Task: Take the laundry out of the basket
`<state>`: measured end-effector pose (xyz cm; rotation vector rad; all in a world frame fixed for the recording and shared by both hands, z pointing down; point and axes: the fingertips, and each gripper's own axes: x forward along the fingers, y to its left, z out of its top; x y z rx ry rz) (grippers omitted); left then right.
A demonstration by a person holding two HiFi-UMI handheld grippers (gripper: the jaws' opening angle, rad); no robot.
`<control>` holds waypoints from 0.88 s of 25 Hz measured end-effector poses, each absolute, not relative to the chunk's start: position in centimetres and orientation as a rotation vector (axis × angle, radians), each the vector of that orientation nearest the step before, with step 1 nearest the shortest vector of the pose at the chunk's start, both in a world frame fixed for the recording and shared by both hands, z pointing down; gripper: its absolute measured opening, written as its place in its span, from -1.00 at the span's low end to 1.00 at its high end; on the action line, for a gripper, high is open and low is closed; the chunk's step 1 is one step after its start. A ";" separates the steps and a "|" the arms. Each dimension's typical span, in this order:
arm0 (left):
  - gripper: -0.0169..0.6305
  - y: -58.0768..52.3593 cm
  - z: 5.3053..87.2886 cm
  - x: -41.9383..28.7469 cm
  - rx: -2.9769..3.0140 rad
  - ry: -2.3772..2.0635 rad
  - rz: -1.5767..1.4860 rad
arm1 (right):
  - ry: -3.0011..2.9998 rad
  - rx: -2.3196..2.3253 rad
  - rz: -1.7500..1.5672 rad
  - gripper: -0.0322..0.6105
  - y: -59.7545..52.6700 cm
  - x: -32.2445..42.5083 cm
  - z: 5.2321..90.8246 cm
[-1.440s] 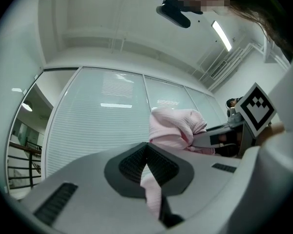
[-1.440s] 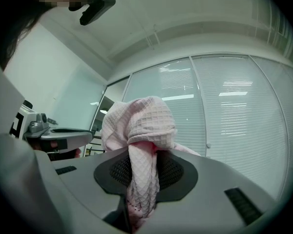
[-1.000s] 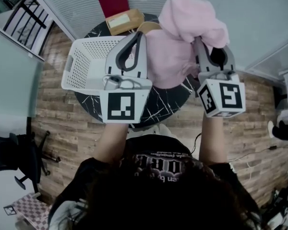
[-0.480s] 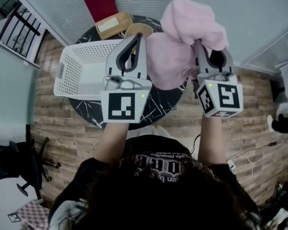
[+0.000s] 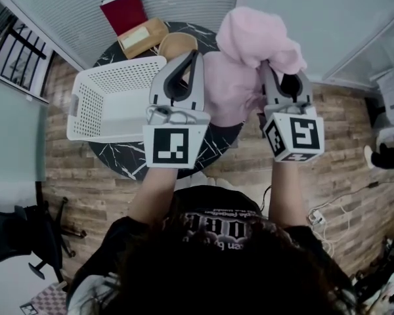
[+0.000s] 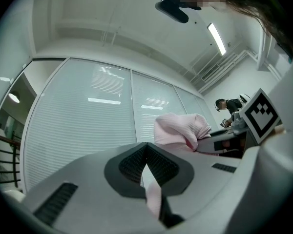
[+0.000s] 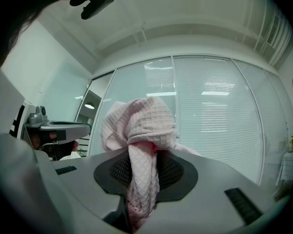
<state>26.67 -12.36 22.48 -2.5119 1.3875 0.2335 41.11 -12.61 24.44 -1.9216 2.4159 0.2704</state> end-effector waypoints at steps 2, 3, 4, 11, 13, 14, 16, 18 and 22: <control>-0.95 -12.3 22.9 27.1 -2.524 1.382 0.216 | 2.411 -1.925 0.274 -0.56 -12.3 41.3 24.8; -0.95 -12.3 23.1 27.3 -2.527 1.377 0.213 | 2.409 -1.921 0.282 -0.56 -12.2 41.3 25.0; -0.95 -12.2 23.2 27.5 -2.529 1.371 0.211 | 2.408 -1.915 0.290 -0.56 -12.1 41.4 25.2; -0.95 -12.2 24.4 27.9 -2.531 1.364 0.195 | 2.390 -1.916 0.267 -0.56 -11.5 41.9 27.0; -0.95 -12.2 25.0 28.2 -2.535 1.359 0.183 | 2.388 -1.914 0.259 -0.56 -11.2 42.1 27.2; -0.95 -12.2 25.3 28.3 -2.538 1.357 0.175 | 2.388 -1.914 0.259 -0.56 -11.1 42.1 27.3; -0.95 -12.1 25.7 28.4 -2.541 1.353 0.158 | 2.393 -1.916 0.267 -0.56 -10.9 42.2 27.3; -0.95 -12.1 25.9 28.6 -2.542 1.347 0.147 | 2.397 -1.919 0.280 -0.56 -10.8 42.3 27.2; -0.95 -11.9 25.8 28.7 -2.548 1.352 0.153 | 2.391 -1.920 0.277 -0.56 -10.5 42.5 27.1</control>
